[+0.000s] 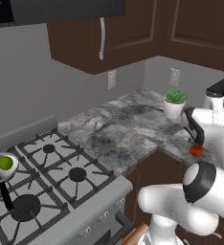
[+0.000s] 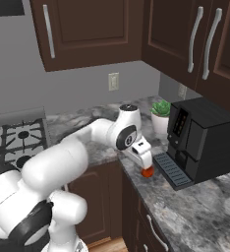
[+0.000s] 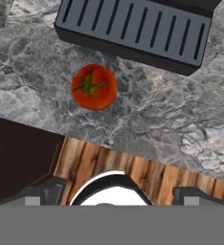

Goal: Put the tomato and lime in the pan. Then turn on the rear center burner and set the heat to medium.

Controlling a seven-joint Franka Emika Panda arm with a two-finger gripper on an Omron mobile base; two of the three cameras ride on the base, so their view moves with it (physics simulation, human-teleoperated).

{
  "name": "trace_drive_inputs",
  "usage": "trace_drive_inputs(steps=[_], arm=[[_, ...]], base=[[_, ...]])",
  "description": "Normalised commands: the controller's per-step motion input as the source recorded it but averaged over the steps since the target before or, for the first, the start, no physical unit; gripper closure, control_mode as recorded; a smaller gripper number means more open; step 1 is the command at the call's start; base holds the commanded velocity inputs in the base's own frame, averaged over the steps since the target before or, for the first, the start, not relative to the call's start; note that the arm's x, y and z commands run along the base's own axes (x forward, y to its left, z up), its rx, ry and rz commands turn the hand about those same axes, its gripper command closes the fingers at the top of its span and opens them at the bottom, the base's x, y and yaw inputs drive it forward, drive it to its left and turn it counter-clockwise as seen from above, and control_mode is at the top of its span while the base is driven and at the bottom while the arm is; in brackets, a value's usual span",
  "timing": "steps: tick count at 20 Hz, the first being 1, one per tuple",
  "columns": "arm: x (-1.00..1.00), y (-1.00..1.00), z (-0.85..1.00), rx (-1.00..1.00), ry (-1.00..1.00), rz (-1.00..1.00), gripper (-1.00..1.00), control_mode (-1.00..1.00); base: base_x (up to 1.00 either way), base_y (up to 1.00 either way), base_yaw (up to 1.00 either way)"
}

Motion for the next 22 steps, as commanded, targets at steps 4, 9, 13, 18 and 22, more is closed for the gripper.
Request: trace_drive_inputs(steps=[4,9,13,18,22], arm=[[0.28,-0.18,-0.34,0.02,-0.03,-0.1,-1.0,-1.0],[0.45,-0.13,-0.24,0.0,-0.07,-0.08,-1.0,-1.0],[0.14,-0.05,-0.32,0.01,-0.07,-0.04,-1.0,-1.0],[0.02,-0.09,-0.17,0.01,-0.01,0.0,-1.0,-1.0],[0.11,-0.12,-0.15,0.0,0.0,0.0,-1.0,-1.0]], base=[[0.0,0.0,0.0],[0.0,0.0,0.0],[0.0,0.0,0.0],[0.0,0.0,0.0],[0.0,0.0,0.0]])
